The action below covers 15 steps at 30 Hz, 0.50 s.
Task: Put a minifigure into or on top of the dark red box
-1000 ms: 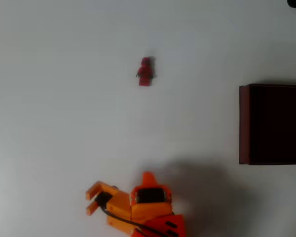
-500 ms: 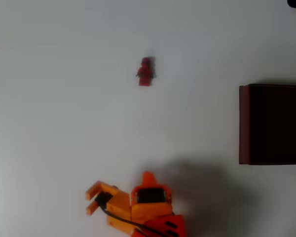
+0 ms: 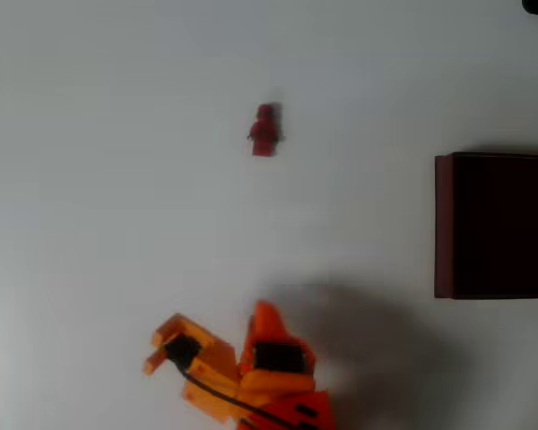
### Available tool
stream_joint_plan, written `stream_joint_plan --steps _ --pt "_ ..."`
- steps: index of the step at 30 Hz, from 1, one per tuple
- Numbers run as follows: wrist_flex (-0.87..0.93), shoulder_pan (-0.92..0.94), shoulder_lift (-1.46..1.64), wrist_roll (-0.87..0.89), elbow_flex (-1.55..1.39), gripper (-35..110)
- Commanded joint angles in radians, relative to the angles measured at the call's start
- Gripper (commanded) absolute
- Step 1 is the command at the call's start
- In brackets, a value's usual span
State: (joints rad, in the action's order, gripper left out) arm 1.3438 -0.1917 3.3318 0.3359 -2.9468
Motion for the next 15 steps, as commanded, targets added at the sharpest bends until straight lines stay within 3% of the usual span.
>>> stream_joint_plan --steps 1,4,6,15 --pt "0.052 -0.052 0.015 0.284 0.084 19" --pt "0.023 -0.026 0.015 0.471 0.089 22" --pt "-0.002 -0.037 0.018 0.532 0.101 18" --pt "-0.043 0.029 0.003 0.848 0.141 20"
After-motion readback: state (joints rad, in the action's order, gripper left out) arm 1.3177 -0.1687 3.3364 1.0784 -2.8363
